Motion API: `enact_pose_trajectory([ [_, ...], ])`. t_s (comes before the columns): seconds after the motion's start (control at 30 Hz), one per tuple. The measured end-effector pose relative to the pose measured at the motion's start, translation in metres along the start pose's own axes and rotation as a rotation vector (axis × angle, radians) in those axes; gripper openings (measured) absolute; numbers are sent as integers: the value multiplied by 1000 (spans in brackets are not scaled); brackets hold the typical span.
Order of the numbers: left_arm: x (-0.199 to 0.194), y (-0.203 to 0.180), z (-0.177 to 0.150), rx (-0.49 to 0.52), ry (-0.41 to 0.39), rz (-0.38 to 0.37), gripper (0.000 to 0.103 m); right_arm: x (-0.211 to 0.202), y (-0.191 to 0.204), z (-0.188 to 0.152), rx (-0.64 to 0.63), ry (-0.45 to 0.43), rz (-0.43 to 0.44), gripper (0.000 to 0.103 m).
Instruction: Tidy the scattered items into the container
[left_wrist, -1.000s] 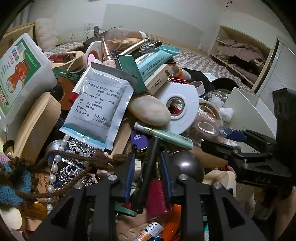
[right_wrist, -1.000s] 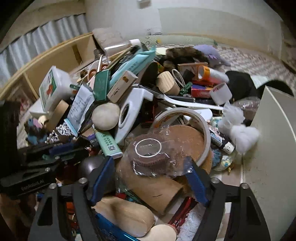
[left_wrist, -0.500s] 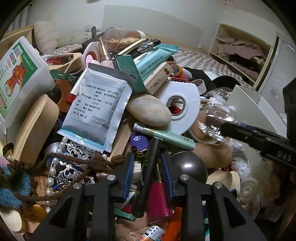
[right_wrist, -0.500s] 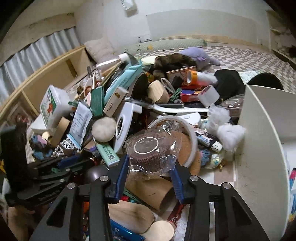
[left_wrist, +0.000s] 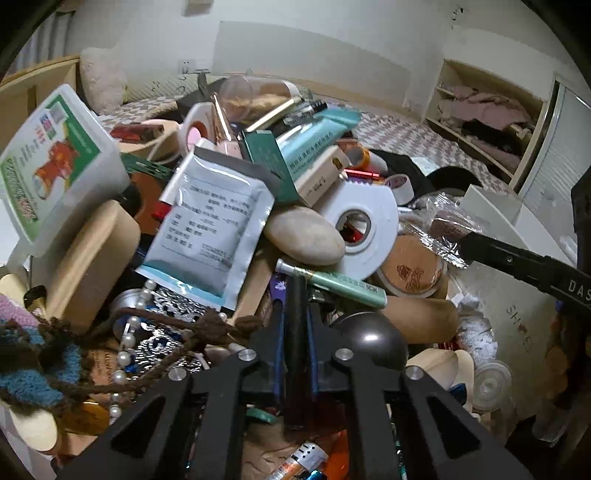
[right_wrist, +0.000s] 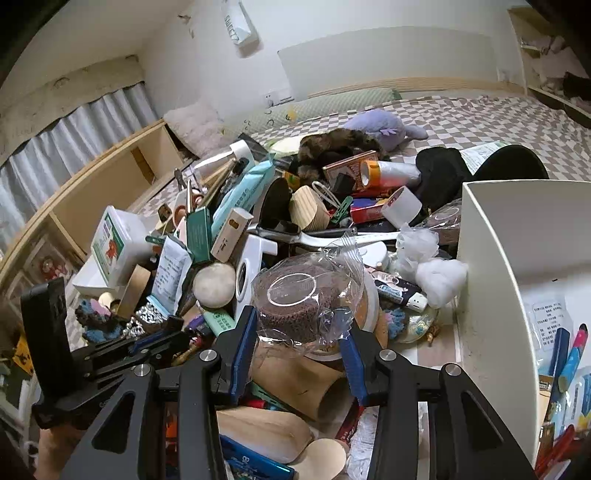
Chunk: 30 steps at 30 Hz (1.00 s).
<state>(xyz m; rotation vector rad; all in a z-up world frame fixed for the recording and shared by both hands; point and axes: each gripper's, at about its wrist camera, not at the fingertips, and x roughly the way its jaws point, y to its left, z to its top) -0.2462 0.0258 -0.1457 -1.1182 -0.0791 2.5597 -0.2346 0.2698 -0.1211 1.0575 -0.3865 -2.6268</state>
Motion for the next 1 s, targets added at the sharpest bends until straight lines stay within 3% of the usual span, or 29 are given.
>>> enact_pose_trajectory([
  [0.77,-32,-31,22,83,-101,-7,11,-49,5,17,20,-156,95,44],
  [1.0,-46,-70,43,141,-146,-45,11,-75,-2,25,36,-227,112,44],
])
